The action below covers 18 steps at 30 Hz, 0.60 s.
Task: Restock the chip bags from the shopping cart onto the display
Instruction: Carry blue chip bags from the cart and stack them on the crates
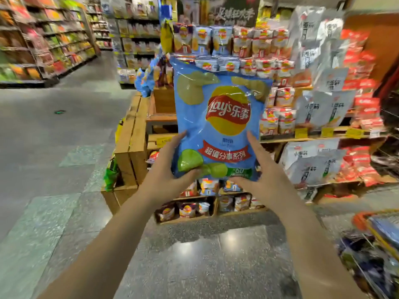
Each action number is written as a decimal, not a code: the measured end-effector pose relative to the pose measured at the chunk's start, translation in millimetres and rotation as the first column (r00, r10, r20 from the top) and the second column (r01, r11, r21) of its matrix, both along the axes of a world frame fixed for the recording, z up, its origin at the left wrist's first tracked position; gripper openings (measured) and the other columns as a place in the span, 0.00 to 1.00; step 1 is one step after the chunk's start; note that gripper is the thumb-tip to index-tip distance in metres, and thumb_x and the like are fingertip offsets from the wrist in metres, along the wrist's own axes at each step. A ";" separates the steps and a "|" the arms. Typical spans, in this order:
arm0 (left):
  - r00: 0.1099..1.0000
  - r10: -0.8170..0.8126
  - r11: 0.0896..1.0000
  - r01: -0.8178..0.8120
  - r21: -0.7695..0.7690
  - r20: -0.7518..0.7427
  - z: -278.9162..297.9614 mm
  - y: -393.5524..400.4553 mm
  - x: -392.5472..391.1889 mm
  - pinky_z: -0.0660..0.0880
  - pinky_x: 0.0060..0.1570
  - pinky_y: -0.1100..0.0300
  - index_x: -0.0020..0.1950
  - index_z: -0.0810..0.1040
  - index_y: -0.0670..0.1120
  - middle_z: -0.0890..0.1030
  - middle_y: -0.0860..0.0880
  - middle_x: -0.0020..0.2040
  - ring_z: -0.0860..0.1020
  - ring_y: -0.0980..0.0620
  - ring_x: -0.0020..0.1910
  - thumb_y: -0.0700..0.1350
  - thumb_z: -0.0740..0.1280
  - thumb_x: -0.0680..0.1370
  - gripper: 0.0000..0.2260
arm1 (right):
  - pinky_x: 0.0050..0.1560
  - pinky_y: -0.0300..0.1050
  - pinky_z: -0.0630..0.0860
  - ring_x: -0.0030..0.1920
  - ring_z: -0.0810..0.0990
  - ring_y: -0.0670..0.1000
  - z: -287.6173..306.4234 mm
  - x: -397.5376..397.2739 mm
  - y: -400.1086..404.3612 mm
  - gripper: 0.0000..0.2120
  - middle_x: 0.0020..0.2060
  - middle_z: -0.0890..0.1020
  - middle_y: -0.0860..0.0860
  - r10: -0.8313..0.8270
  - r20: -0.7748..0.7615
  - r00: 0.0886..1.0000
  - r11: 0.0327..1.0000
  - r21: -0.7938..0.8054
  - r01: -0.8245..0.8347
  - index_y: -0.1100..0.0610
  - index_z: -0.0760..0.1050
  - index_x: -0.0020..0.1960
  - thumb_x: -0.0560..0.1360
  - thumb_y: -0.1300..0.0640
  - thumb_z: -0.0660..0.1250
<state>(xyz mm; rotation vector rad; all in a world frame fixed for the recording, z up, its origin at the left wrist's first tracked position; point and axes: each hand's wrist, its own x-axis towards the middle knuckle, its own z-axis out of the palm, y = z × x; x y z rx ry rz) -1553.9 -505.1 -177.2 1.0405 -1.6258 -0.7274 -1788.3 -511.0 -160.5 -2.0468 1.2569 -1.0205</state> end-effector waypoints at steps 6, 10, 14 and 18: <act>0.996 0.082 0.997 -0.082 -0.009 -0.030 4.7 22.8 91.7 0.76 0.53 0.64 0.67 0.58 0.66 0.71 0.65 0.64 0.76 0.62 0.59 0.49 0.71 0.69 0.33 | 0.59 0.42 0.74 0.62 0.69 0.38 9.5 93.8 -3.6 0.46 0.66 0.65 0.37 0.094 -0.073 0.993 0.995 -0.015 -0.096 0.30 0.45 0.71 0.70 0.53 0.74; 0.974 0.196 0.981 -0.195 -0.023 0.110 -1.1 29.5 177.4 0.77 0.57 0.54 0.68 0.50 0.75 0.66 0.53 0.71 0.74 0.58 0.63 0.56 0.71 0.72 0.36 | 0.60 0.44 0.73 0.62 0.69 0.38 10.4 180.1 -11.6 0.46 0.68 0.65 0.38 0.158 -0.108 0.981 0.986 -0.032 -0.163 0.25 0.41 0.65 0.70 0.52 0.74; 0.816 0.378 0.926 -0.340 -0.165 0.437 2.4 31.0 270.0 0.74 0.57 0.54 0.67 0.42 0.77 0.65 0.51 0.70 0.73 0.49 0.62 0.64 0.62 0.69 0.35 | 0.57 0.43 0.75 0.57 0.67 0.35 4.3 273.8 -23.1 0.47 0.64 0.66 0.35 0.209 -0.084 0.974 0.978 -0.013 -0.211 0.24 0.41 0.63 0.72 0.54 0.74; 0.735 0.431 0.900 -0.392 -0.191 0.523 4.6 30.8 355.3 0.75 0.55 0.51 0.65 0.39 0.79 0.65 0.48 0.69 0.73 0.46 0.61 0.68 0.59 0.66 0.35 | 0.55 0.40 0.75 0.55 0.67 0.31 -0.9 362.1 -35.5 0.46 0.61 0.64 0.32 0.269 -0.061 0.961 0.963 0.003 -0.270 0.24 0.42 0.64 0.71 0.54 0.74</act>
